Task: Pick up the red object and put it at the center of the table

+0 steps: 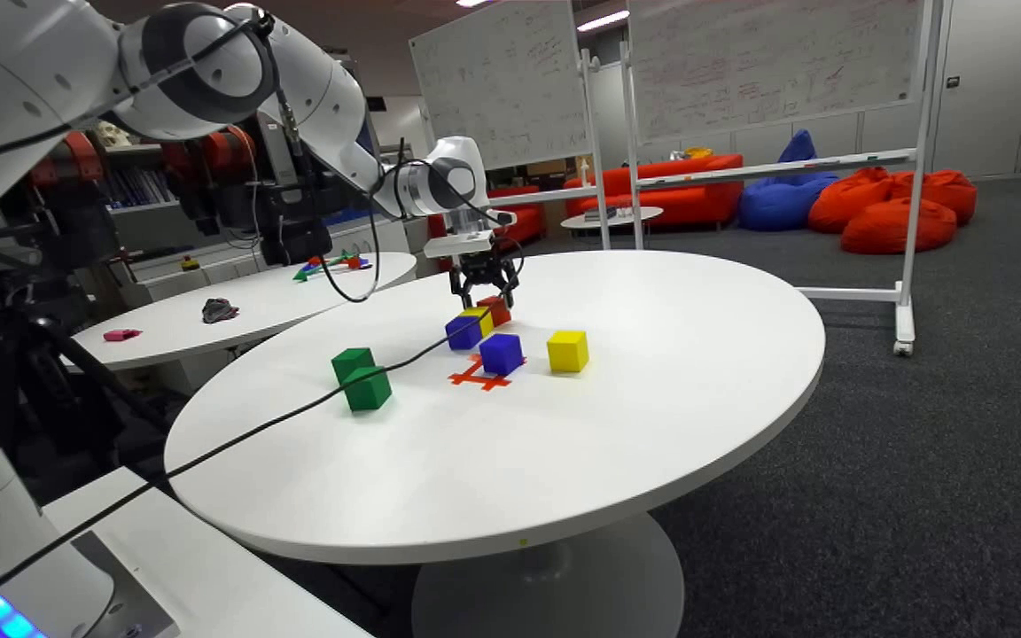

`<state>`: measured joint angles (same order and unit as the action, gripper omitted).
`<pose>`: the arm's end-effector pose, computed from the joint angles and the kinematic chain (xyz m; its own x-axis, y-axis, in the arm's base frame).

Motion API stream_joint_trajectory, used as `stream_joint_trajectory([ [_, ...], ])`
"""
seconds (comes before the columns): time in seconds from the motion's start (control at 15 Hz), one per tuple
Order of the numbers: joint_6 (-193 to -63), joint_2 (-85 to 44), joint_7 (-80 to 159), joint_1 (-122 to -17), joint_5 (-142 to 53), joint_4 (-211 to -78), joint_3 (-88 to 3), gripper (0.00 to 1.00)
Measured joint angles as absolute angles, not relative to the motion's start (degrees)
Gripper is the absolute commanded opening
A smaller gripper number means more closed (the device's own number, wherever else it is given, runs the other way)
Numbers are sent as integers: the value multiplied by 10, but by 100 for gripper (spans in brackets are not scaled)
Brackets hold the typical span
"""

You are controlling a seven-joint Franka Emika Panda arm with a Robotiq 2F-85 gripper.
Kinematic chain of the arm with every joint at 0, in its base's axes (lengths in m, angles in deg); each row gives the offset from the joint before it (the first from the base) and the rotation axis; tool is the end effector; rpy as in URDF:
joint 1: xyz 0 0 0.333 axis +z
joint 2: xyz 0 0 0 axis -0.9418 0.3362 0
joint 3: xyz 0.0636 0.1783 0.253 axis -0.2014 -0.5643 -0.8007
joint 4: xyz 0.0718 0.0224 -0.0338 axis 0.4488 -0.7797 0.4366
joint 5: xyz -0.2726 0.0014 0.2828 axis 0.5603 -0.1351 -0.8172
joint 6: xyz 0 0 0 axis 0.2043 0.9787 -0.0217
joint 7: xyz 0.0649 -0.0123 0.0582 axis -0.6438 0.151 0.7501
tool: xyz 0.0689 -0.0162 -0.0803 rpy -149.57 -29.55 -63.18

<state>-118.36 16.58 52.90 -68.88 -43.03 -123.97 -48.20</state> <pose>0.7491 0.0304 0.1912 0.9705 0.2399 -0.0224 0.2406 -0.9700 0.0345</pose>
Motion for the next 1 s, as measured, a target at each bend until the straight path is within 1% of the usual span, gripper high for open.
stream_joint_trajectory([
  [1.0, -1185, 166, 539, -687, -429, -1235, -485, 100],
])
